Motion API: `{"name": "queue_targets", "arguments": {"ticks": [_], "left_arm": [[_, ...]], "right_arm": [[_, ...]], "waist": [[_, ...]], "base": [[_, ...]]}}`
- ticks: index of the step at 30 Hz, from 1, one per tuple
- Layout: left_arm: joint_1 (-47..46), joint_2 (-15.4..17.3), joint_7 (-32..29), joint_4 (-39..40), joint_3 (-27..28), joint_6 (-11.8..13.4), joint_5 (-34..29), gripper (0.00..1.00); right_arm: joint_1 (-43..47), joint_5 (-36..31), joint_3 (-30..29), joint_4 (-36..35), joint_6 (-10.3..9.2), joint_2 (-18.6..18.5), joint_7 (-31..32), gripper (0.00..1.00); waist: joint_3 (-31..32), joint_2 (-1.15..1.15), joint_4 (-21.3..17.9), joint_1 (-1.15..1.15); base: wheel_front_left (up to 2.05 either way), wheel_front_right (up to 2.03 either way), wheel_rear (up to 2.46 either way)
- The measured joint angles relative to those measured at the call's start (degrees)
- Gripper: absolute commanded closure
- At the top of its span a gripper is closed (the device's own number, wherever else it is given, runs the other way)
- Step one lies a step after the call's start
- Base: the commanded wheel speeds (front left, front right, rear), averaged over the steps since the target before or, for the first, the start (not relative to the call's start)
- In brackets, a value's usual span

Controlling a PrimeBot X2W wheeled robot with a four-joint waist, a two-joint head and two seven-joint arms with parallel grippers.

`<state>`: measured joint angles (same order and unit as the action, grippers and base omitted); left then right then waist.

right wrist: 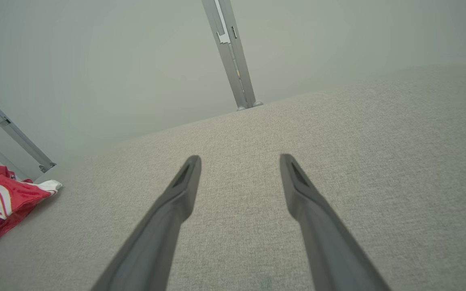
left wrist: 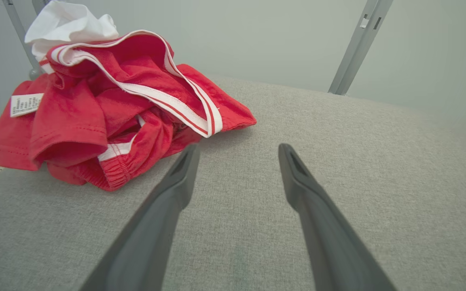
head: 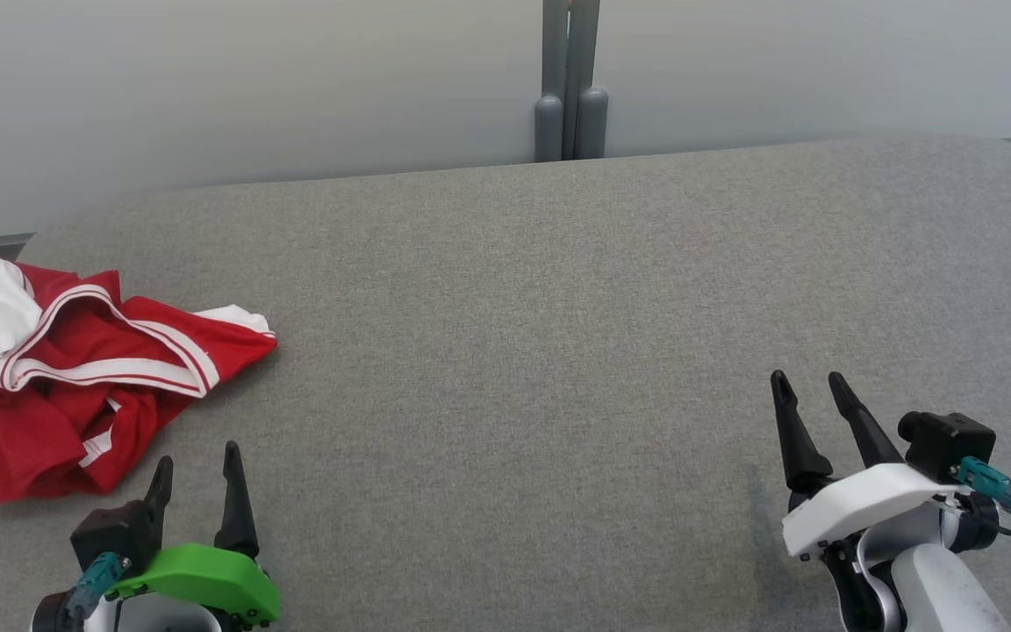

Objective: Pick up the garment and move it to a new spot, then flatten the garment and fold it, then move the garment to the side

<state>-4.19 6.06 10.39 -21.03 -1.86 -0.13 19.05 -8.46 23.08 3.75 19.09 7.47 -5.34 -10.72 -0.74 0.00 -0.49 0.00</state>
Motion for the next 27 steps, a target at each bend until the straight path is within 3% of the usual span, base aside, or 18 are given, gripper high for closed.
{"name": "queue_targets", "arguments": {"ticks": [27], "left_arm": [[-0.01, 0.3, 3.3, -2.4, -0.68, 1.72, -12.15, 0.0]], "right_arm": [[-0.02, -14.82, -2.19, 1.43, 0.01, 0.21, -3.08, 0.0]], "waist": [[-0.15, 0.0, -0.39, 0.0]], "base": [[0.0, 0.0, 0.0]]}}
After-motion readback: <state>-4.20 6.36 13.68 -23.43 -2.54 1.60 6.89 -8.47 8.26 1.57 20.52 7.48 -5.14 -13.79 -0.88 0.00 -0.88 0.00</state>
